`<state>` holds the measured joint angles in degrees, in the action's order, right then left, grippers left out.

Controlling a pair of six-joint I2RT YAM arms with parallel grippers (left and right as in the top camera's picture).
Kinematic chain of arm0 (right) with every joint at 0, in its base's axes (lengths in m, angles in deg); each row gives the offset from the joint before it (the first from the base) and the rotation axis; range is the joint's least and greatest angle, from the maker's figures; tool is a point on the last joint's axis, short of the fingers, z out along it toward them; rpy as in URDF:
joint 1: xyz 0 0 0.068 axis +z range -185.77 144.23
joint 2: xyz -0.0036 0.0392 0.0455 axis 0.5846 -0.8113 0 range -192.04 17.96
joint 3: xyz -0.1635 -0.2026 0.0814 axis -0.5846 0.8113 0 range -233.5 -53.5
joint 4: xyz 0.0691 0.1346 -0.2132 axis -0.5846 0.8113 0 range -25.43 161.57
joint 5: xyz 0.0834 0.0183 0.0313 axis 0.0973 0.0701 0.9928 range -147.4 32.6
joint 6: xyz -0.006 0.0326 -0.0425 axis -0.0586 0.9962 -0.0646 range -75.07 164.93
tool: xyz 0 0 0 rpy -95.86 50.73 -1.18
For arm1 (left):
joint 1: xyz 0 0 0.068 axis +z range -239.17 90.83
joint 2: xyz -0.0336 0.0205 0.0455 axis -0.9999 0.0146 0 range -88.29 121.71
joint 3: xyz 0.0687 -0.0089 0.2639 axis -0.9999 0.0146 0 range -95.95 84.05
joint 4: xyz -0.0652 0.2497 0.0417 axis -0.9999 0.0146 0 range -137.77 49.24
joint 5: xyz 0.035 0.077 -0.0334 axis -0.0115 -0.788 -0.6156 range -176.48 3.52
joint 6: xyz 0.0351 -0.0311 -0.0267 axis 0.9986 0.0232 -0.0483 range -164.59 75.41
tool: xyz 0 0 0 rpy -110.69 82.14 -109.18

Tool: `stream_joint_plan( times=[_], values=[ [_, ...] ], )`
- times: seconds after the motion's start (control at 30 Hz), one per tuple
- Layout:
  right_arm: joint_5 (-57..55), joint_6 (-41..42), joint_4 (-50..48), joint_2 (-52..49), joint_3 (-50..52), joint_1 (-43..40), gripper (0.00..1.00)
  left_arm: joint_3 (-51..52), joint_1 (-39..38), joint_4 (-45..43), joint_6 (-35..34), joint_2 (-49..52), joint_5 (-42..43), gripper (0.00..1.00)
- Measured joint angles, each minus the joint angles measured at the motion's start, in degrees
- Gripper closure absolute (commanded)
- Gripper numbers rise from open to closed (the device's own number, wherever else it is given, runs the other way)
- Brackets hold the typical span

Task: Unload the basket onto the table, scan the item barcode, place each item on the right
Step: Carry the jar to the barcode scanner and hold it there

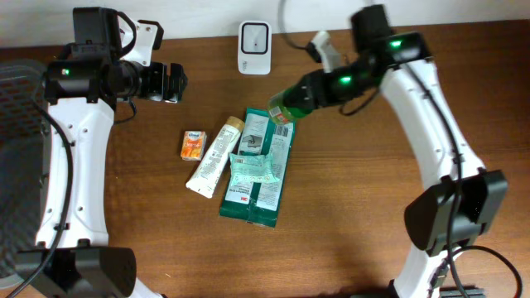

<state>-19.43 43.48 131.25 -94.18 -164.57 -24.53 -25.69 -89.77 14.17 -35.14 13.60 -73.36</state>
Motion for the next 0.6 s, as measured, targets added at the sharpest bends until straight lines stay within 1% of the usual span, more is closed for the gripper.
stream_joint_plan(
  times=[0.07,0.13,0.2,0.23,0.3,0.33,0.37,0.4,0.47,0.57,0.6],
  values=[
    [-13.4,6.0,-4.1,0.0,0.0,4.2,0.53,0.0,0.0,0.0,0.0,0.0,0.0,0.01],
    [-23.9,9.0,-8.5,0.0,-0.7,7.0,0.53,0.0,0.0,0.0,0.0,0.0,0.0,0.01],
    [-30.1,9.4,-14.3,0.0,-2.2,8.1,0.54,0.0,0.0,0.0,0.0,0.0,0.0,0.01],
    [-31.6,8.9,-18.3,0.0,-2.6,8.3,0.57,0.0,0.0,-0.1,0.0,0.0,0.0,0.01],
    [-36.2,7.4,-26.8,0.0,-3.2,9.2,0.57,0.0,0.0,0.0,0.0,0.0,0.0,0.01],
    [-39.4,5.4,-34.3,-1.0,-3.6,9.9,0.56,0.0,0.0,0.0,0.0,0.0,0.0,0.01],
    [-41.0,4.0,-37.3,-1.9,-3.7,10.4,0.57,0.0,0.0,-0.1,0.0,0.0,0.0,0.01],
    [-43.4,-1.1,-43.8,-5.5,-4.0,11.0,0.57,0.0,0.0,-0.1,0.0,0.0,0.0,0.01],
    [-44.8,-7.2,-55.6,-11.1,-4.3,11.1,0.56,0.0,0.0,-0.1,0.0,0.0,0.0,0.01],
    [-45.7,-22.5,-65.1,-21.0,-4.1,11.2,0.56,0.0,0.0,0.0,0.0,0.0,0.0,0.01],
    [-45.7,-25.6,-67.6,-22.2,-4.0,11.2,0.56,0.0,0.0,0.0,0.0,0.0,0.0,0.01]
  ],
)
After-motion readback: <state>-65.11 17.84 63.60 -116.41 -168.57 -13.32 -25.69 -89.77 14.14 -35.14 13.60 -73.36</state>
